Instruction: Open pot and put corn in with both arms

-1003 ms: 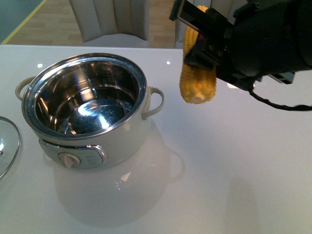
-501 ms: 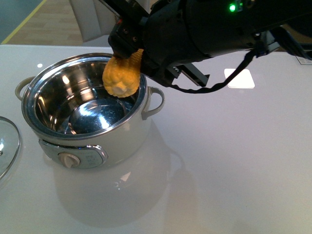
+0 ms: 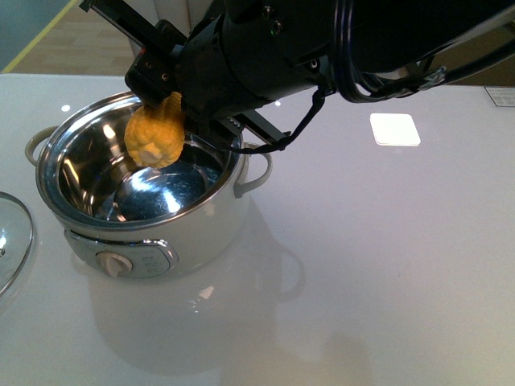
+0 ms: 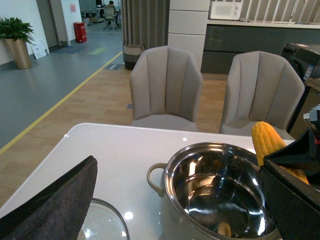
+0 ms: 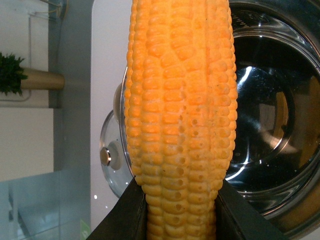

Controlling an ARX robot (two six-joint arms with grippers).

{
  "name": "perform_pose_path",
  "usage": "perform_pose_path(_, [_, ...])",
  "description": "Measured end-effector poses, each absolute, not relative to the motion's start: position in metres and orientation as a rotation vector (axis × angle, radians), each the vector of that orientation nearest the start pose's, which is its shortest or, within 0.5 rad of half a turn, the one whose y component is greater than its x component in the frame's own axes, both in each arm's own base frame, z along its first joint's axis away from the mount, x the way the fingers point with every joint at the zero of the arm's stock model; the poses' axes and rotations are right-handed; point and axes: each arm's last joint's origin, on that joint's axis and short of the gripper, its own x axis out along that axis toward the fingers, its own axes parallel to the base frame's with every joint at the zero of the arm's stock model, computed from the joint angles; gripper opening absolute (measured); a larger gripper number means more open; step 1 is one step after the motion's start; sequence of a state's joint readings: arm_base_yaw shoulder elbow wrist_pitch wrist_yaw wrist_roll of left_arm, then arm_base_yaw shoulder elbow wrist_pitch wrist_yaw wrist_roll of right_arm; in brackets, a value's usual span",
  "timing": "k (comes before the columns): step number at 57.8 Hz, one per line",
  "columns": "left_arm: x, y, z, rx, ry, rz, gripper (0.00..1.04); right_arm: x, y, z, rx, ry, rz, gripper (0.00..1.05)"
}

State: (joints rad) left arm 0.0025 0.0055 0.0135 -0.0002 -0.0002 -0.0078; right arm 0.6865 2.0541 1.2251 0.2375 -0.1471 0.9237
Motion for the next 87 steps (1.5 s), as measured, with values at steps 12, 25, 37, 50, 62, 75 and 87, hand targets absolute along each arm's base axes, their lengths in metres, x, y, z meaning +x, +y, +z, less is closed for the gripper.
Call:
perform_pose_path(12, [0.097, 0.000, 0.168, -0.008, -0.008, 0.003, 0.98, 0.337, 0.287, 0.137, 0.676, 0.923, 0.474, 0.23])
perform_pose_path(25, [0.097, 0.000, 0.168, -0.008, -0.008, 0.003, 0.98, 0.340, 0.296, 0.133, 0.666, 0.943, 0.473, 0.25])
perform_pose_path(37, [0.097, 0.000, 0.168, -0.008, -0.008, 0.003, 0.98, 0.339, 0.298, 0.133, 0.661, 0.951, 0.472, 0.58])
perform_pose_path(50, [0.097, 0.000, 0.168, -0.008, -0.008, 0.003, 0.98, 0.339, 0.297, 0.132, 0.658, 0.954, 0.461, 0.96])
perform_pose_path(62, [0.097, 0.000, 0.168, -0.008, -0.007, 0.003, 0.98, 0.337, 0.278, 0.127, 0.661, 0.949, 0.411, 0.96])
perform_pose_path(75, [0.097, 0.000, 0.168, -0.008, -0.008, 0.003, 0.98, 0.336, 0.223, 0.155, 0.754, 0.831, 0.340, 0.96])
perform_pose_path(87, [0.097, 0.000, 0.168, -0.008, -0.008, 0.003, 0.98, 0.315, 0.152, 0.190, 0.658, 0.646, 0.175, 0.96])
